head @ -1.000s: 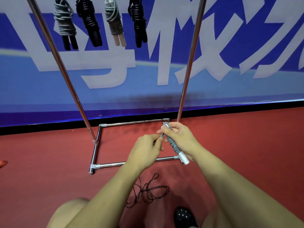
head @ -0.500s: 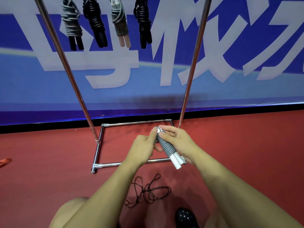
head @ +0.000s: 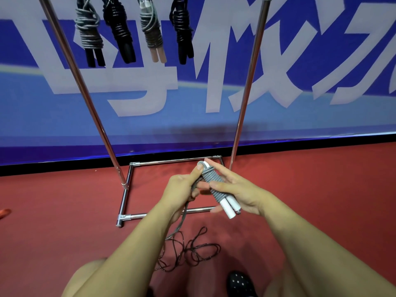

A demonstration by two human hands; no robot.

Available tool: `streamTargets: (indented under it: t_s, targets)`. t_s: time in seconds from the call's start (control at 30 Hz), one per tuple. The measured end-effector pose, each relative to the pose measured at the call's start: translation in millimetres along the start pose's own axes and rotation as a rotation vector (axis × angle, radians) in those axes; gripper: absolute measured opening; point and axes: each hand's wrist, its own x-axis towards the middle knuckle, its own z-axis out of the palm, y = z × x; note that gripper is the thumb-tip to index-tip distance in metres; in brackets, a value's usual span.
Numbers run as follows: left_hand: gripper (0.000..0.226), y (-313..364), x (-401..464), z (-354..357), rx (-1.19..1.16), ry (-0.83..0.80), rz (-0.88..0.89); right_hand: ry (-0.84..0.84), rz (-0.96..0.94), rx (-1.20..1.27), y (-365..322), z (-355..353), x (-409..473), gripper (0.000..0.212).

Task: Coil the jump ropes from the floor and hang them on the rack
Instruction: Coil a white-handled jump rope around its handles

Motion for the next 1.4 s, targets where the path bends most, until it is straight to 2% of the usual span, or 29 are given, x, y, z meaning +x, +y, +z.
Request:
streamTargets:
  t_s: [0.1, 0.23, 0.37, 0.47, 0.57, 0.67, 0.77, 0.87, 1.07, 1.17, 1.23, 1.4]
  targets:
    - [0.046, 0.2, -0.4, 2.1, 0.004, -0.024, -0.022, -0.049, 0.064, -0.015, -3.1, 6.2, -3.4, 0.048]
    - [0.053, -5.2, 6.3, -0.8, 0.012, -0.037, -0.083, 0.047, 0.000, -0.153, -2.9, -0.3, 0.6, 0.035]
    - [0.037, -10.8, 9.4, -6.3, 0.105, -0.009, -0.104, 0.280, -0.068, -0.231, -3.2, -19.7, 1.1, 0.033]
    - [0.025, -14.1, 12.0, -8.4, 0.161, 0.013, -0.041, 0.293, -0.080, -0.255, -0.8, -25.7, 1.8, 0.030]
    - [0.014, -17.5, 12.2, -3.3, 0.183, 0.062, 0.005, 0.330, -0.019, -0.149, 0.4, -24.2, 4.8, 0.021]
    - [0.009, -17.3, 13.2, -4.1, 0.186, 0.105, 0.047, 0.367, 0.096, 0.073, -3.4, -22.9, 6.1, 0.034]
    - [0.010, -18.3, 13.2, -4.9, 0.258, 0.117, 0.117, 0.360, 0.091, 0.011, -1.0, -22.4, 5.5, 0.029]
    - [0.010, -21.3, 13.3, -3.2, 0.437, 0.128, 0.191, 0.355, 0.075, -0.056, 1.9, -17.9, 7.8, 0.023]
    - [0.018, -19.6, 8.9, -0.4, 0.673, 0.131, 0.308, 0.384, 0.110, -0.088, 1.1, -12.9, 7.2, 0.030]
    - [0.020, -16.4, 5.2, 2.1, 0.695, 0.131, 0.347, 0.391, 0.121, -0.014, -1.4, -6.4, 6.5, 0.020]
    - [0.020, -14.8, 4.9, 2.3, 0.685, 0.134, 0.356, 0.334, 0.113, 0.004, -2.6, -2.8, 6.5, 0.016]
    - [0.019, -15.1, 5.6, -1.1, 0.681, 0.133, 0.354, 0.291, 0.033, -0.069, -4.6, -3.6, 5.7, 0.028]
